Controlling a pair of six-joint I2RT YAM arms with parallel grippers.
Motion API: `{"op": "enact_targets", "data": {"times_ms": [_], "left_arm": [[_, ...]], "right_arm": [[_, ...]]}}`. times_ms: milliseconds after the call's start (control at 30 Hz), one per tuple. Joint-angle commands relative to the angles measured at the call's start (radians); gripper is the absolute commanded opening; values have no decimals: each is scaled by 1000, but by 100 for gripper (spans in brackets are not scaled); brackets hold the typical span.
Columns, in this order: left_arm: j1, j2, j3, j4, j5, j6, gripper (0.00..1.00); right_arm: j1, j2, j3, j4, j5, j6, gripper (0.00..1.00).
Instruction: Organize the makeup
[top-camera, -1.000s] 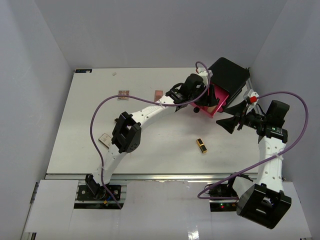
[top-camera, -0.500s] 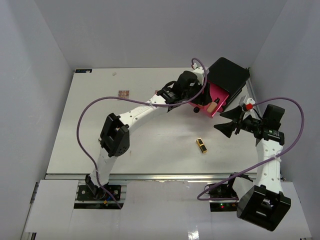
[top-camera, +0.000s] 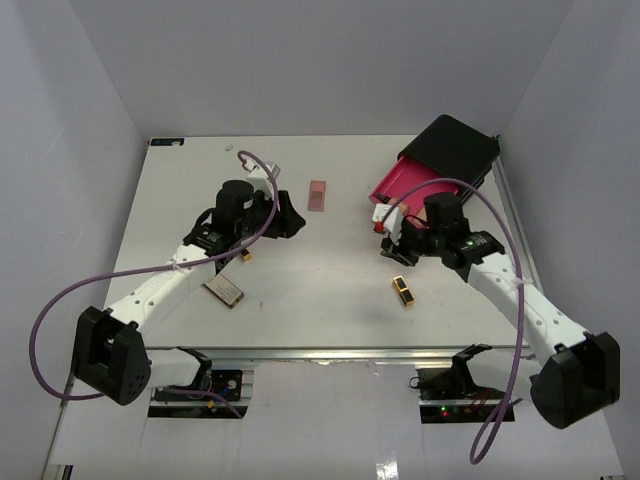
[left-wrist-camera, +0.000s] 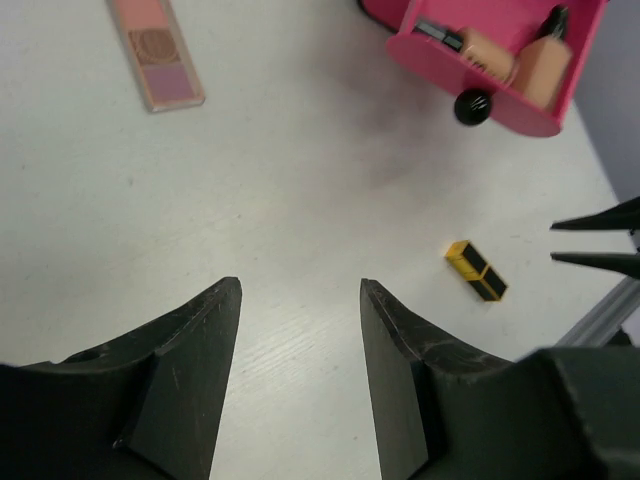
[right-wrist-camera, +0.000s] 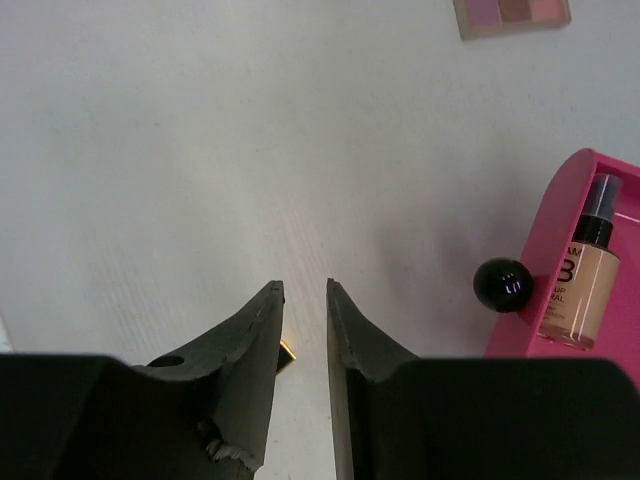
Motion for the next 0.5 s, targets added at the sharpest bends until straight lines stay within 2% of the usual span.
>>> {"op": "enact_targets", "data": {"times_ms": [0, 200, 467], "left_arm": [[-1, -87, -45, 7, -52, 56, 62], [28, -131, -52, -1, -102, 62, 62], [45, -153, -55, 3, -97, 57, 63]], "right_arm": [[193, 167, 73, 102, 534, 22, 30], [263, 402, 118, 187, 867, 108, 25], [265, 528, 90, 328, 1091, 94, 29]]}}
